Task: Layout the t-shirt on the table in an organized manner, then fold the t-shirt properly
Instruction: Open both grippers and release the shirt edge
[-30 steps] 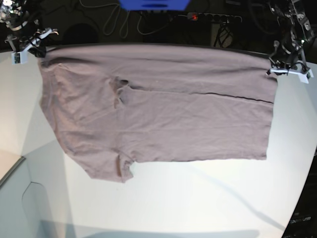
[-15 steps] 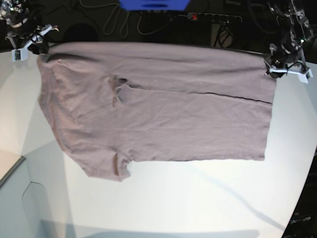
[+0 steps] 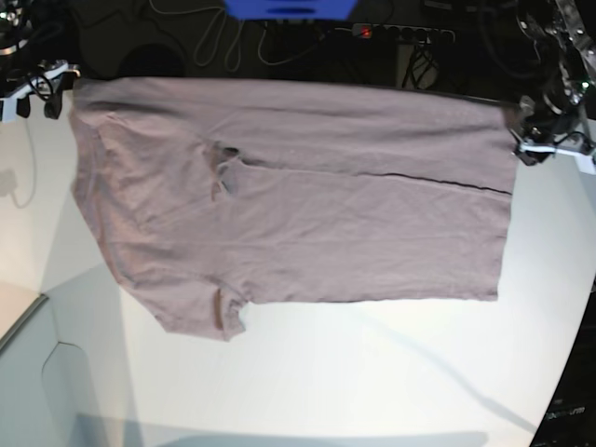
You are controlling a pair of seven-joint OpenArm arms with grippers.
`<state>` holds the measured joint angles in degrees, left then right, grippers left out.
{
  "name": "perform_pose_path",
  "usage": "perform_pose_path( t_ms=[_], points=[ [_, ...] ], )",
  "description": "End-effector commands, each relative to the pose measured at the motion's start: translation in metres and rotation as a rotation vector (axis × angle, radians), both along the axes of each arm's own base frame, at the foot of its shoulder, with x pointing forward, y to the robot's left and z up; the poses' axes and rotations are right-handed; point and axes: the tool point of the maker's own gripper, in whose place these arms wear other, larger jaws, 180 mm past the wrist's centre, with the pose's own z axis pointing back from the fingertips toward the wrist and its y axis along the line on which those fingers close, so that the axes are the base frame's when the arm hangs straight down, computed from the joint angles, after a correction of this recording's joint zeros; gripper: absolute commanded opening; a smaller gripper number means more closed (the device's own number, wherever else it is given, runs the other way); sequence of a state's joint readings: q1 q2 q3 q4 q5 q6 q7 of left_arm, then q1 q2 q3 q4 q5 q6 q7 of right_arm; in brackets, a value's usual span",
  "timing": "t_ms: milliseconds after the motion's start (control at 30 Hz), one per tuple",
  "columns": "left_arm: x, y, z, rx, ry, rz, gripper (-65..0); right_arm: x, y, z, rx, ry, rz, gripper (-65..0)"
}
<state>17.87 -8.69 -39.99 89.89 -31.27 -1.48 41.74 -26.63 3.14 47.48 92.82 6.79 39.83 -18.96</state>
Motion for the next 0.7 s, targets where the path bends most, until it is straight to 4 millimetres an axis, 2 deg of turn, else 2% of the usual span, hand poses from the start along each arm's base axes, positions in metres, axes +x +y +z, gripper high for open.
perform_pose_path(
  t_ms=[0,100,167,300,367,467,667],
  points=[
    [0.006,0.010,0.015,0.035,-0.035,0.002,-38.8,0.014,-0.005,0.016,-0.020,-0.065,0.010,-29.0],
    [0.014,0.018,0.028,0.051,-0.075,0.022,-36.8,0.025,-0.006,0.022,-0.026,-0.095,0.013,-29.0],
    [0.014,0.024,0.031,0.057,-0.084,0.043,-31.0,0.037,-0.007,0.028,-0.031,-0.123,0.017,-29.0],
    [0.035,0.027,0.044,0.065,-0.137,0.049,-17.7,0.067,-0.008,0.036,-0.032,-0.180,0.024,-29.0],
    [0.046,0.025,0.050,0.063,-0.164,0.044,-14.7,0.090,-0.008,0.038,-0.046,-0.196,0.043,-28.9],
    [0.070,0.025,0.062,0.051,-0.219,0.051,-14.3,0.129,-0.005,0.038,-0.059,-0.207,0.072,-28.9],
    [0.118,0.038,0.055,0.006,-0.225,0.088,-14.3,0.208,0.019,0.024,-0.033,-0.178,0.143,-28.9]
  ],
)
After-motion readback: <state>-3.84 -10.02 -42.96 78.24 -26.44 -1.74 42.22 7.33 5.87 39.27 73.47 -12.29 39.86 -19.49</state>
